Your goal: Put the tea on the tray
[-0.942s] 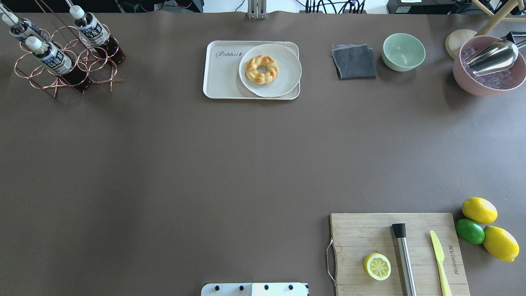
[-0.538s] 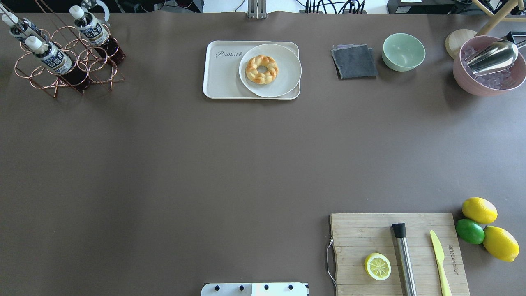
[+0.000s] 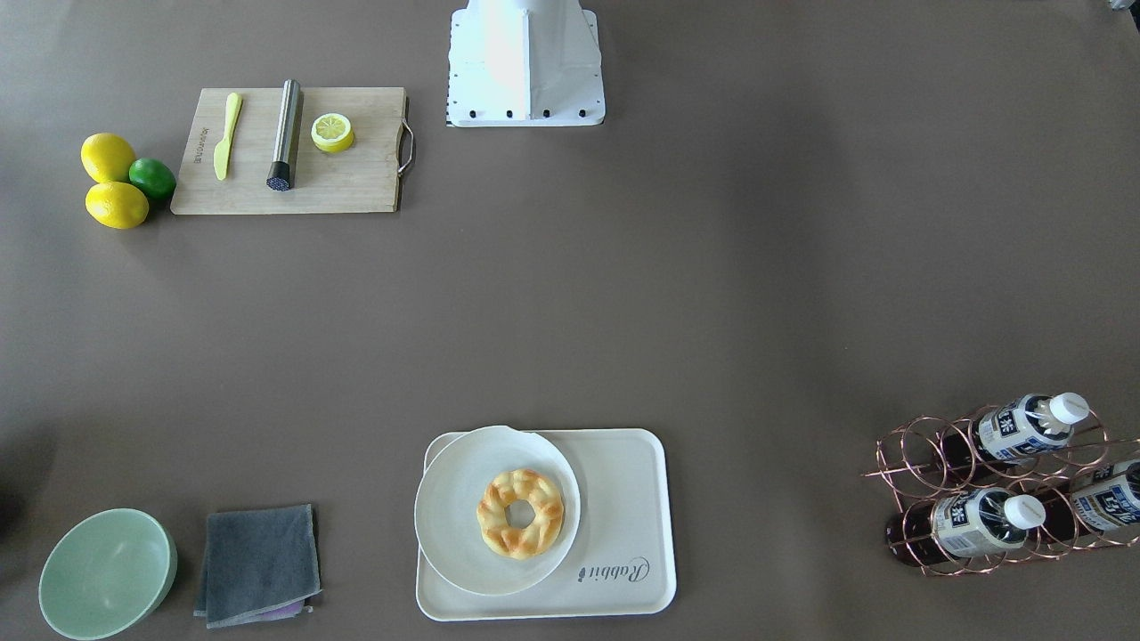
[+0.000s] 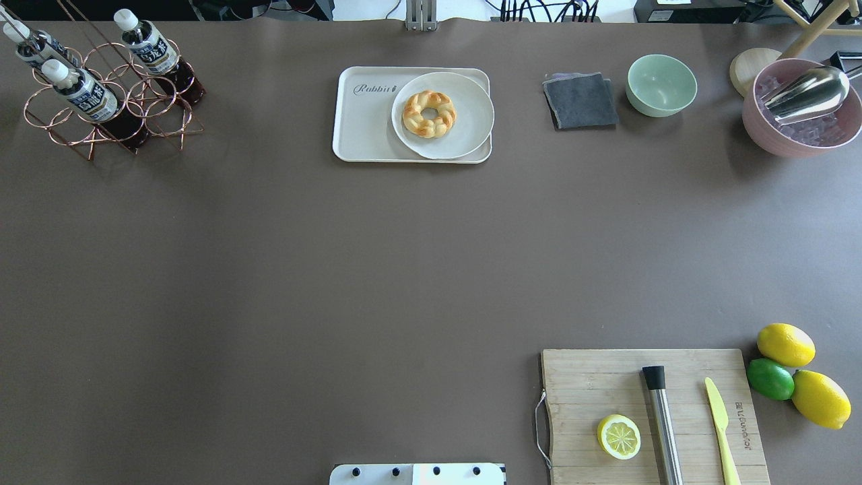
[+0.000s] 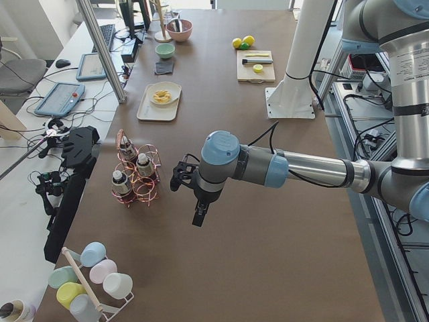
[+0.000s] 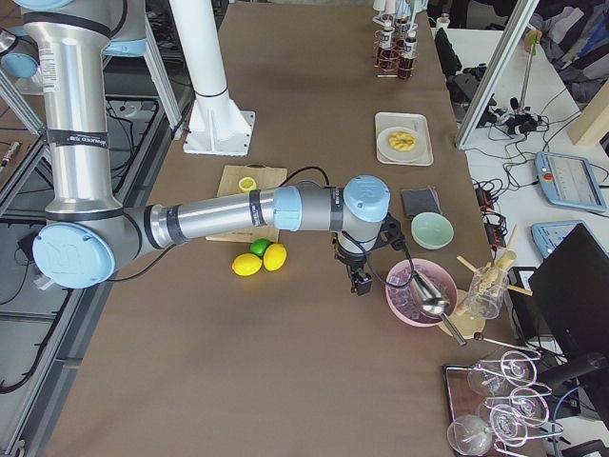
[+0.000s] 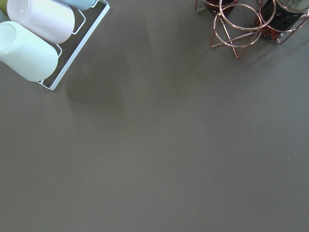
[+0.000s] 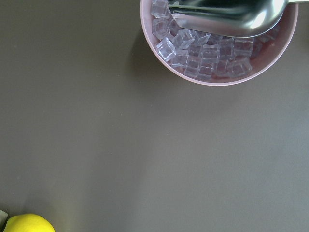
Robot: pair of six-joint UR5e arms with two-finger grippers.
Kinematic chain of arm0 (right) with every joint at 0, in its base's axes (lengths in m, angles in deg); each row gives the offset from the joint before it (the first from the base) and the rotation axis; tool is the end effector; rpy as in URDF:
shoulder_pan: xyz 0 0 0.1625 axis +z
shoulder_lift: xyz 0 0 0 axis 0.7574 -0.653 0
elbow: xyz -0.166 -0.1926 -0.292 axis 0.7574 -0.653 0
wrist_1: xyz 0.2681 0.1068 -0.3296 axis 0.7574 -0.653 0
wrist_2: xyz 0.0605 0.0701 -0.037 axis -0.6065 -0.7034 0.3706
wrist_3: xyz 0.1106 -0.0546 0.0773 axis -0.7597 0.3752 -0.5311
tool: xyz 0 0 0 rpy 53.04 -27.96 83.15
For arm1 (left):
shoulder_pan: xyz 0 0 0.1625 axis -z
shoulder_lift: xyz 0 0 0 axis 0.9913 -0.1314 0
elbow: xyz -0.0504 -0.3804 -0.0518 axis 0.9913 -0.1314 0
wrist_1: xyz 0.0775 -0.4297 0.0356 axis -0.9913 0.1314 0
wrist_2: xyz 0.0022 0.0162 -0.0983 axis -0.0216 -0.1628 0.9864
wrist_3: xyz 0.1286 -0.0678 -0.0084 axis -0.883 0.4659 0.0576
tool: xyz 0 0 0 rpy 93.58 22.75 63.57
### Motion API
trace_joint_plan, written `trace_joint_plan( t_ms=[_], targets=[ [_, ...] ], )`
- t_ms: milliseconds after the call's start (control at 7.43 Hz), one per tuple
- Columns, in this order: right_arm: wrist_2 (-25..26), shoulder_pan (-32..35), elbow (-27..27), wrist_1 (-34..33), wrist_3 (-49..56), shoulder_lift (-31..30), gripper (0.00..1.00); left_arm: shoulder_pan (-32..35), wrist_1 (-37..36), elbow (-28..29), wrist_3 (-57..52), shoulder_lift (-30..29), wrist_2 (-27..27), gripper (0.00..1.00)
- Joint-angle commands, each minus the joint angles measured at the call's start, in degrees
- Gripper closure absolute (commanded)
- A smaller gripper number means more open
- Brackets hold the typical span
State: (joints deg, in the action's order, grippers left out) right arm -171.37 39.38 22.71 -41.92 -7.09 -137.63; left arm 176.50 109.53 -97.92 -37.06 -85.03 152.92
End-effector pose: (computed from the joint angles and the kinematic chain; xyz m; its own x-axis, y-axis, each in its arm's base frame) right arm 0.0153 -0.5184 0.5541 0.6218 -0.4281 0.6558 0.2950 0.9037 0.3102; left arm -0.0668 -0.4463 0.5656 0.7505 0.1906 -0.6328 -0.0019 0.9581 0.2863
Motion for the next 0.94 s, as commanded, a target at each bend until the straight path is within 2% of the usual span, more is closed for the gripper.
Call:
trace_joint_plan(
  t_ms=[0,538,808],
  targets=[
    [0.1,0.0,0.0,0.0,0.0,0.0,0.0,0.0,0.0,0.1,0.0,0.2,0.0,0.03],
    [0.0,0.0,0.3,1.4,0.0,-0.6,0.0,-0.4,0.0,0.3,1.1,-0.4,0.1,0.03],
    [-0.1,0.0,0.8,1.4,-0.1,-0.8,0.0,-2.6,0.1,-0.1,5.8,-3.9,0.1,0.03]
  ],
)
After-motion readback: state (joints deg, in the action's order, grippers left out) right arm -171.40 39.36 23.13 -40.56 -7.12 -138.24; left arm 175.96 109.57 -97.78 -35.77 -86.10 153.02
